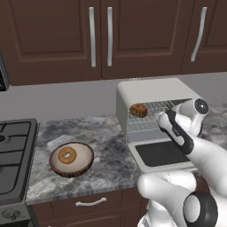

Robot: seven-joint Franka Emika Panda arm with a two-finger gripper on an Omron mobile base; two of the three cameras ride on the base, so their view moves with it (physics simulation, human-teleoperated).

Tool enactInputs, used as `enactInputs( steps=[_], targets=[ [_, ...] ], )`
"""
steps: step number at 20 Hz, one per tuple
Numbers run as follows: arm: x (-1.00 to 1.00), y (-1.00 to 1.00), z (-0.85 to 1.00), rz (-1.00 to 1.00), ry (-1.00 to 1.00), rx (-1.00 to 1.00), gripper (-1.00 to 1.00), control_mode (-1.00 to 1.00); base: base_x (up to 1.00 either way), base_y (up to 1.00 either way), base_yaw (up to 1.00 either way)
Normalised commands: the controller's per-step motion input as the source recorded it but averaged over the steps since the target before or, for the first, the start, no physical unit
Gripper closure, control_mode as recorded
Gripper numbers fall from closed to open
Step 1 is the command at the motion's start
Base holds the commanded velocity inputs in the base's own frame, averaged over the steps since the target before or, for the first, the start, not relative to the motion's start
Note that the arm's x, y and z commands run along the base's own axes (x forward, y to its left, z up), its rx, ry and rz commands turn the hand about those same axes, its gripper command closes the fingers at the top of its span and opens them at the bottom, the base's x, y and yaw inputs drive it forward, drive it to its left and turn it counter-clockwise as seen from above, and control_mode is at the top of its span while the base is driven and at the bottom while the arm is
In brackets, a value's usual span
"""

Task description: Pick up the heated bread from the toaster oven and place it in the bowl. Then move the bread bowl to the dining counter.

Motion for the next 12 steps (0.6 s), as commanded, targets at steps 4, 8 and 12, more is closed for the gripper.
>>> enactInputs(
  steps=[4,8,12],
  targets=[
    [0.29,-0.18,-0.08,0.00,-0.06,0.00,-1.00,-1.00,0.00,0.00,0.00],
    [0.32,-0.20,-0.09,0.00,-0.04,0.00,-1.00,-1.00,0.00,0.00,0.00],
    [0.33,-0.19,-0.14,0.00,-0.02,0.00,-1.00,-1.00,0.00,0.00,0.00]
  ],
)
